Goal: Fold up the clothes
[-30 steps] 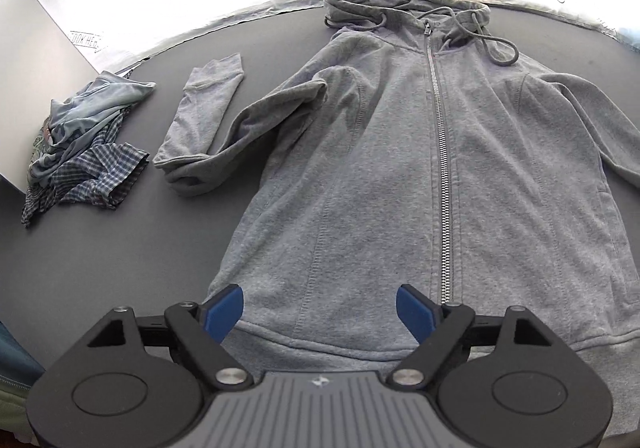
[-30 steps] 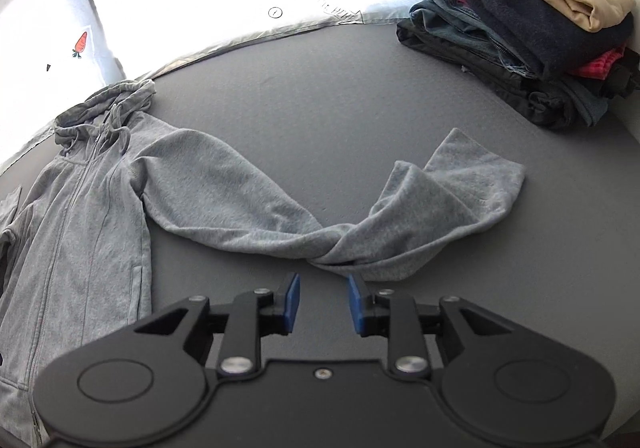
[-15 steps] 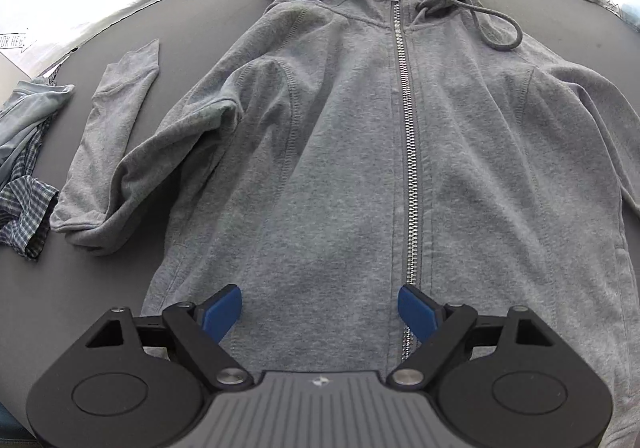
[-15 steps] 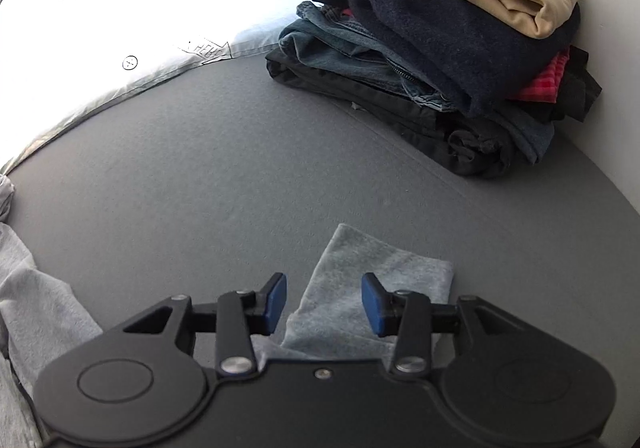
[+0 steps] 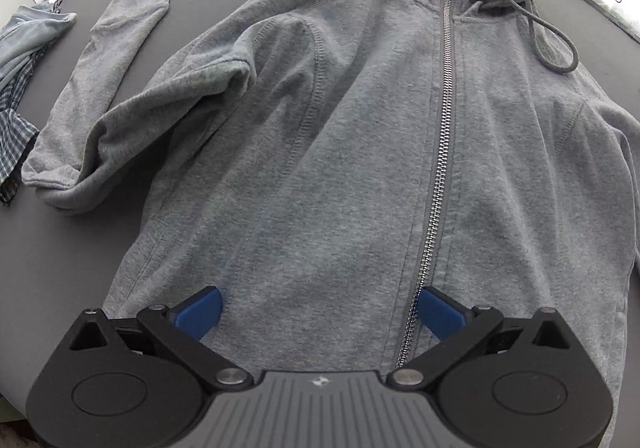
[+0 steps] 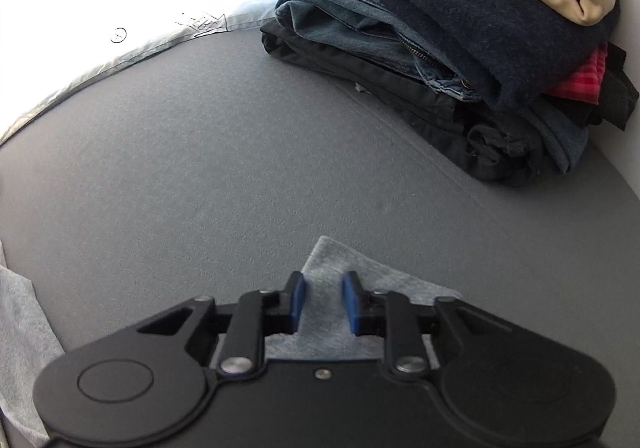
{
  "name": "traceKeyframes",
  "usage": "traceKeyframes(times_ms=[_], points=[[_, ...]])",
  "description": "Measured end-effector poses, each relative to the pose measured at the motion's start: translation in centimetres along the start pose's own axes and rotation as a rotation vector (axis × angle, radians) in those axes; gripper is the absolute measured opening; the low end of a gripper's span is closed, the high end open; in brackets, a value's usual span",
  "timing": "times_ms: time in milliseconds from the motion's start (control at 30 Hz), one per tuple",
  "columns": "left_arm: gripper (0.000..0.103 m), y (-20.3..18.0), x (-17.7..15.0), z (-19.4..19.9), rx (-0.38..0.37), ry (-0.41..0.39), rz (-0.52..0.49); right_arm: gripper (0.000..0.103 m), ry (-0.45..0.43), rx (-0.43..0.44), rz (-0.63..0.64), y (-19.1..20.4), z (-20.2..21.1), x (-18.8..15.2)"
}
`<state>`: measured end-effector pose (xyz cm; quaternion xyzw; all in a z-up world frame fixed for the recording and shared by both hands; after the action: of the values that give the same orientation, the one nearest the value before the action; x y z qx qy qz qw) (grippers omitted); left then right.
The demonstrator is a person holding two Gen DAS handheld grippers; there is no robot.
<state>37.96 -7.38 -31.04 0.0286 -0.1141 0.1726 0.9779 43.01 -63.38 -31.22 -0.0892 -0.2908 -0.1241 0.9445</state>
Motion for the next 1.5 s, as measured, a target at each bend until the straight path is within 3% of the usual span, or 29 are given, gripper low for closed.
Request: traceKeyframes(times_ms=[233,333,400,500,567,700,733,800,900,1033,1167,1233,1333,1500], points=[[0.103,-1.0,0.5,0.1,0.045,0.008,-0.075,0.003,-0.027,0.017,-0.024,-0.1,1.1,0.9],[0.103,-0.7,0.3,0.1,0.017,0.005,-0.039,0.016,0.0,0.031,-0.063,-0.2,0.6,0.3],[0.103,-0.5,0.2,-0.1,-0.007,0.006,-0.019,0.037,0.014,0.031,-0.076,0.0,0.2,-0.2],[0.103,-0.6,0.2,-0.1,-0.02,0.004,-0.017,0.046,0.007,0.037,-0.032,1.0,0.1,-0.5],[0.103,-0.7,0.2,0.0,-0.019,0.005,-0.025,0.04,0.006,0.018,0.041,1.7,0.1,-0.4],[0.103,-0.8,0.3,0.0,-0.03,0.001,-0.034,0.007,-0.02,-0.038,0.142,2.0,0.2,0.0],[0.103,-0.8,0.4,0.0,-0.031,-0.001,-0.036,0.007,-0.023,-0.04,0.151,2.0,0.4,0.3],[0.103,-0.9,0.2,0.1,-0.033,-0.01,-0.037,0.006,-0.073,-0.026,0.16,2.1,1.6,1.4],[0.103,-1.1,-0.1,0.3,-0.035,-0.023,-0.04,0.006,-0.22,-0.017,0.122,1.6,5.9,4.6],[0.103,-1.2,-0.9,0.7,-0.036,-0.027,-0.041,0.006,-0.538,0.115,-0.072,-0.6,15.2,9.2],[0.103,-0.5,-0.8,0.4,-0.039,-0.028,-0.044,0.006,-0.69,0.12,-0.16,-3.9,20.2,9.8],[0.103,-0.2,-0.9,0.4,-0.04,-0.033,-0.044,0.006,-0.63,0.045,-0.151,-5.4,19.0,8.5],[0.103,-0.1,-1.1,0.4,-0.042,-0.039,-0.045,0.006,-0.394,-0.103,-0.146,-7.9,14.0,4.3],[0.103,-0.1,-1.4,0.6,-0.041,-0.04,-0.044,0.006,-0.166,-0.176,-0.248,-10.6,10.2,-4.0]])
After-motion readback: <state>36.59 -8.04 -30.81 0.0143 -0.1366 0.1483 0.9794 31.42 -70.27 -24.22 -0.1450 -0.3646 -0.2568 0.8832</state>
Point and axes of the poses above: each gripper's, at about its wrist camera, not at the fingertips, and z roughly against the way its jaws point, y to its left, x to its top, the point moved 10 cm from there along -z, roughly the way its jaws point, and after that the axes turned 8 degrees about z, right-handed, at the moved point
